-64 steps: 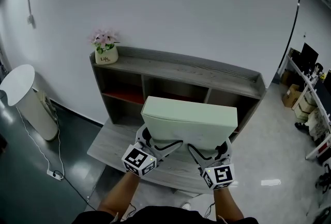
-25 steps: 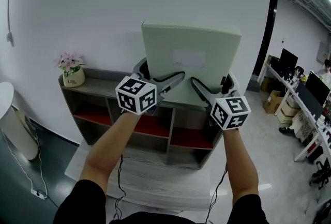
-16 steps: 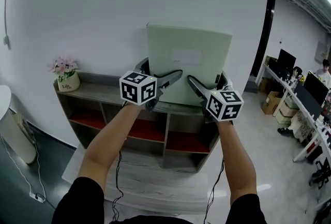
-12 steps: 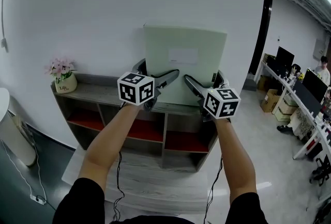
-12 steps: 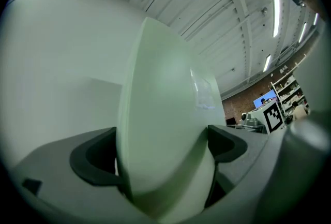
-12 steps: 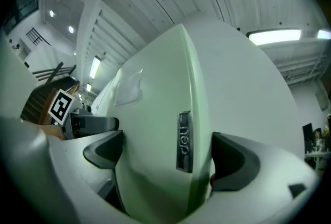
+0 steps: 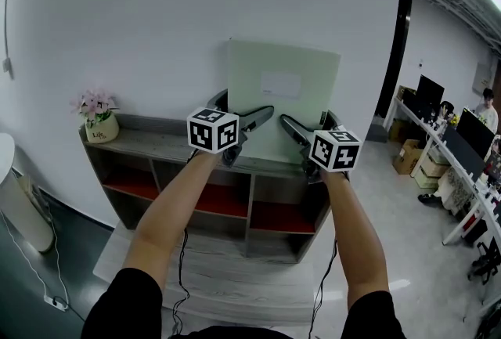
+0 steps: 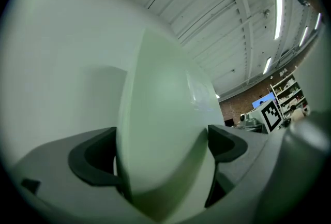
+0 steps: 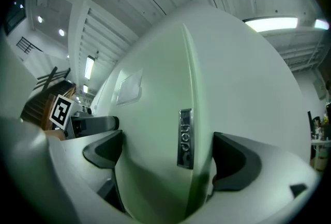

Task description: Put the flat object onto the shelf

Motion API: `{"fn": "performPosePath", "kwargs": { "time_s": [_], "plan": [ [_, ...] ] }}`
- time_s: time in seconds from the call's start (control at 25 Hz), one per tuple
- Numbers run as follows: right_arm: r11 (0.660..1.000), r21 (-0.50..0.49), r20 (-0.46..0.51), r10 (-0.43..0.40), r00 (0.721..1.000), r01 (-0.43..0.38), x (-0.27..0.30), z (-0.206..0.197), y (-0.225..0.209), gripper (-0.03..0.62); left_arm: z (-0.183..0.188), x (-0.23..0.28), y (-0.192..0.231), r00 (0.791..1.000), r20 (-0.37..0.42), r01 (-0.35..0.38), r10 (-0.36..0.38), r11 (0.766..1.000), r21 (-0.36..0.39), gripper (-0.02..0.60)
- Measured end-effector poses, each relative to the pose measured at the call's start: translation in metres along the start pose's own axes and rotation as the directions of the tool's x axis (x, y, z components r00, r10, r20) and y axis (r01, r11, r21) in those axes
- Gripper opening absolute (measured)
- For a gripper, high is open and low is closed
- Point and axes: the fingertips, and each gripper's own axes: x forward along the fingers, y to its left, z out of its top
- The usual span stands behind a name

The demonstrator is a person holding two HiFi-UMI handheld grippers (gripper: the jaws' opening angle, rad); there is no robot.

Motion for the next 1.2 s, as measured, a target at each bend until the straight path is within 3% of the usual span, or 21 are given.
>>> {"fn": "performPosePath", "kwargs": {
  "time_s": [0.12, 0.28, 0.48, 0.64, 0.84, 1.04, 1.2],
  "plan": [
    [1.000, 0.000, -0.011, -0.004, 1.000, 0.004, -0.002, 0.000, -0.002, 0.526, -0.001, 0.001, -0.001, 1.000, 0.000, 0.013, -0.013, 1.000, 0.008, 0.538],
    [1.000, -0.026, -0.074, -0.013, 0.997, 0.011, 0.002, -0.006, 0.000, 0.526, -0.007, -0.008, 0.007, 0.999, -0.052, -0.002, 0.007, 0.996, 0.092, 0.538],
    [0.998, -0.042, -0.051, -0.044, 0.998, 0.042, -0.009, 0.000, -0.004, 0.526, -0.009, -0.012, -0.001, 0.999, -0.047, 0.019, -0.016, 0.997, 0.071, 0.538],
    [0.997, -0.047, -0.048, -0.057, 0.997, 0.054, -0.018, 0.002, 0.002, 0.526, -0.001, -0.020, 0.001, 0.999, -0.039, -0.004, 0.007, 0.998, 0.069, 0.538],
    [0.991, -0.112, -0.013, -0.081, 0.997, 0.079, -0.043, 0.000, 0.022, 0.526, 0.010, -0.050, 0.005, 0.998, 0.014, -0.059, 0.058, 0.996, 0.064, 0.538],
    [0.989, -0.148, 0.048, -0.004, 0.999, 0.011, -0.077, 0.004, 0.067, 0.526, 0.018, -0.100, -0.027, 0.992, 0.096, -0.097, 0.082, 0.982, 0.163, 0.537],
    [0.986, -0.167, 0.118, 0.029, 0.993, -0.009, -0.112, 0.006, 0.103, 0.526, 0.019, -0.136, -0.065, 0.986, 0.147, -0.108, 0.079, 0.974, 0.201, 0.537]
  ]
}}
